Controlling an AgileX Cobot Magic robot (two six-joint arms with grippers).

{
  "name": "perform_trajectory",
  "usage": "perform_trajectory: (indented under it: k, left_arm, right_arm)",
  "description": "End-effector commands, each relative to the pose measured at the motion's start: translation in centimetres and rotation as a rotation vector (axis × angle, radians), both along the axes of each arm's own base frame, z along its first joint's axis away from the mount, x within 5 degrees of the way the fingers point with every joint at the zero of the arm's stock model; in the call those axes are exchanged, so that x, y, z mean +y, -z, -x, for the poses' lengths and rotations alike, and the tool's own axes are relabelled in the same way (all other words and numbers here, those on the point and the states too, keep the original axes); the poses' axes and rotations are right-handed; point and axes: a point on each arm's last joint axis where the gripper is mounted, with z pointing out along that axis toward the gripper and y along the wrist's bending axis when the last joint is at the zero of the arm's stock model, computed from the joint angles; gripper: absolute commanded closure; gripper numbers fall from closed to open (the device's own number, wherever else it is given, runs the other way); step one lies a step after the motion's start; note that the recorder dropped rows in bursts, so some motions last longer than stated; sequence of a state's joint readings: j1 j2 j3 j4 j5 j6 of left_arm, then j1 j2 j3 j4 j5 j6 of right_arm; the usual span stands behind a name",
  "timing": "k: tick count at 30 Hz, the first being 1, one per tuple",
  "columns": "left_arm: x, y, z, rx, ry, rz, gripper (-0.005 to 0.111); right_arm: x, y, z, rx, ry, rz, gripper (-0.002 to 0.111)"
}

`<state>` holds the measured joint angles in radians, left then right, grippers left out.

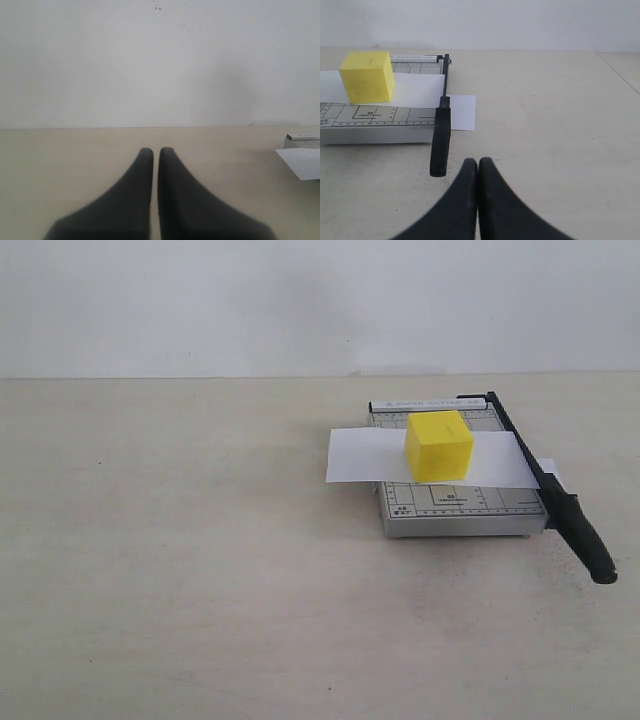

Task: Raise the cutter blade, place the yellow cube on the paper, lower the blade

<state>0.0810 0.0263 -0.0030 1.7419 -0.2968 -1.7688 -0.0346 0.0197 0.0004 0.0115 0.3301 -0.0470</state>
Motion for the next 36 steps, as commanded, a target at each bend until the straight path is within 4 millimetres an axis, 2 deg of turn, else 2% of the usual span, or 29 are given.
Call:
perform_trajectory:
  k: [1, 14, 16, 17, 20, 21, 23, 24, 25, 27, 29, 32, 35, 36]
  left_arm:
    - [0.0, 0.1, 0.0, 0.005, 0.007, 0.01, 0.102]
    - [0.0, 0.1, 0.0, 0.005, 0.005, 0.01, 0.102]
    - [0.4, 0.0, -0.1, -0.003, -0.038, 0.013, 0.102]
    - [0.8, -0.2, -0.1, -0.016, -0.087, 0.096, 0.102]
    - [1.8, -0.9, -0.1, -0.04, -0.158, 0.533, 0.102]
    - [1.9, -1.9, 0.0, -0.083, -0.152, 0.632, 0.102]
    - [2.3, -3.1, 0.2, -0.144, -0.179, 0.631, 0.102]
    - [2.5, -3.6, 0.4, -0.173, -0.22, 0.481, 0.102]
    - [2.7, -3.7, 0.4, -0.18, -0.244, 0.444, 0.102]
    - [2.9, -3.6, 0.4, -0.185, -0.297, 0.226, 0.102]
    - [2.7, -3.3, 0.3, -0.16, -0.292, 0.102, 0.102]
    - [2.7, -2.4, 0.2, -0.13, -0.286, 0.104, 0.102]
    - [2.6, -0.6, -0.2, -0.064, -0.276, 0.105, 0.102]
    - [2.5, -0.4, -0.2, -0.047, -0.264, 0.148, 0.102]
  right_arm:
    - [0.1, -0.1, 0.0, -0.007, 0.006, -0.037, 0.108]
    - [0.1, -0.1, 0.0, -0.007, 0.006, -0.037, 0.108]
    - [0.1, -0.1, 0.0, -0.007, 0.006, -0.037, 0.108]
    - [0.1, -0.1, 0.0, -0.007, 0.006, -0.037, 0.108]
    - [0.1, -0.1, 0.0, -0.007, 0.006, -0.037, 0.108]
    - [0.1, -0.1, 0.0, -0.007, 0.006, -0.037, 0.108]
    - [0.1, -0.1, 0.0, -0.007, 0.006, -0.037, 0.108]
    - [0.1, -0.1, 0.0, -0.007, 0.006, -0.037, 0.108]
    - [0.1, -0.1, 0.0, -0.007, 0.006, -0.037, 0.108]
    - [0.0, 0.0, 0.0, -0.004, 0.006, -0.035, 0.108]
    - [0.0, 0.0, 0.0, -0.004, 0.006, -0.033, 0.108]
    - [0.0, 0.0, 0.0, -0.004, 0.006, -0.033, 0.108]
    - [0.0, 0.0, 0.0, -0.004, 0.007, -0.037, 0.108]
    - [0.1, 0.0, 0.0, -0.004, 0.006, -0.038, 0.108]
